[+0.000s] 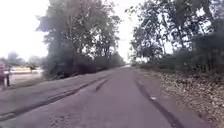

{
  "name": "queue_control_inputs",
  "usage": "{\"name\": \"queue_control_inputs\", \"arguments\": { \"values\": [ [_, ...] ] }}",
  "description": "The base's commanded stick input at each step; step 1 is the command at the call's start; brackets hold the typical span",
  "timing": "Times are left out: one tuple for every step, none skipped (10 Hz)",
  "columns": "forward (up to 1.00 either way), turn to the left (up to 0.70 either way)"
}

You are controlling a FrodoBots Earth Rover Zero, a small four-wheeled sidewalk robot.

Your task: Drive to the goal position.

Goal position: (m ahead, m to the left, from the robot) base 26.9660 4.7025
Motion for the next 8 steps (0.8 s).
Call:
{"name": "queue_control_inputs", "arguments": {
  "values": [
    [1.0, -0.4],
    [1.0, -0.4],
    [1.0, -0.4],
    [1.0, -0.4],
    [1.0, -0.4],
    [1.0, -0.4],
    [1.0, -0.23],
    [1.0, 0.0]
  ]
}}
